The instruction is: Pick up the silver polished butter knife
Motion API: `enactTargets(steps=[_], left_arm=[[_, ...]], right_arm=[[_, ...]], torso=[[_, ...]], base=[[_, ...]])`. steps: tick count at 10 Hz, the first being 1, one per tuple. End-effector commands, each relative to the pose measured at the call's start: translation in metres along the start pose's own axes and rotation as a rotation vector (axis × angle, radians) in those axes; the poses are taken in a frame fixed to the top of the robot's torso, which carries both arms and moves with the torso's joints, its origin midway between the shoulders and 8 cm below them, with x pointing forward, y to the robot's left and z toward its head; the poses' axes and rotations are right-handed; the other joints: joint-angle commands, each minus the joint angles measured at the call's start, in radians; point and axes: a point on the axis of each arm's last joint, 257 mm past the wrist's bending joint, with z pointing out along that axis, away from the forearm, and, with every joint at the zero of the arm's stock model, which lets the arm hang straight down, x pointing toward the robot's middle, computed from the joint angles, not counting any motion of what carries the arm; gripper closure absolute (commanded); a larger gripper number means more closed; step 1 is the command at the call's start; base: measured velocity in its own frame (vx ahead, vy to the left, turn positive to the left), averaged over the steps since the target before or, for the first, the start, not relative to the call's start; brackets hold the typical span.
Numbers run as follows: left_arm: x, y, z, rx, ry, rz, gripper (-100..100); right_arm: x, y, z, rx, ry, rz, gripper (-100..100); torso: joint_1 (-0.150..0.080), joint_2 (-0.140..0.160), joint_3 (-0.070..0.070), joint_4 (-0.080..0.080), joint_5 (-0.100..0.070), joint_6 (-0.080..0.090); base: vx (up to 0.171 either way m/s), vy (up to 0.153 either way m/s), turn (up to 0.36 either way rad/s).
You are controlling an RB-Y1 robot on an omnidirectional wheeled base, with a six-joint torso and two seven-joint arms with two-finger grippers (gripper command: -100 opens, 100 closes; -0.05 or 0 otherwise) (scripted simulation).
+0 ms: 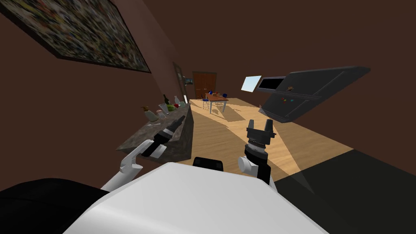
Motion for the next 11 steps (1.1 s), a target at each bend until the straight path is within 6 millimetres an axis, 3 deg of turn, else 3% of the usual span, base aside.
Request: enactTargets(steps=[1,5,8,9,11], left_arm=[[0.001,0.015,0.000,-0.034,0.037,0.056,-100],[0.004,0.036,-0.002,-0.078,0.105,0.139,-100],[0.011,0.075,-0.011,-0.169,0.194,0.214,-100],[0.011,0.075,-0.011,-0.167,0.201,0.223,-100],[0.019,0.104,-0.023,-0.240,0.271,0.261,-100]], right_arm=[[0.000,0.000,0.000,0.000,0.000,0.000,0],[0.000,0.000,0.000,0.000,0.000,0.000,0],[0.000,0.000,0.000,0.000,0.000,0.000,0],[0.000,0.000,0.000,0.000,0.000,0.000,0],[0.000,0.000,0.000,0.000,0.000,0.000,0]], torso=[[0.000,0.000,0.000,0.000,0.000,0.000],[0.000,-0.001,0.000,0.000,0.000,0.000],[0.001,0.000,0.000,0.000,0.000,0.000],[0.001,-0.001,-0.001,0.000,0.000,-0.001],[0.001,0.000,0.000,0.000,0.000,-0.001]], base=[[0.045,-0.049,-0.258],[0.040,-0.028,-0.101],[0.051,-0.016,-0.095],[0.041,-0.009,-0.018],[0.041,-0.011,-0.032]])
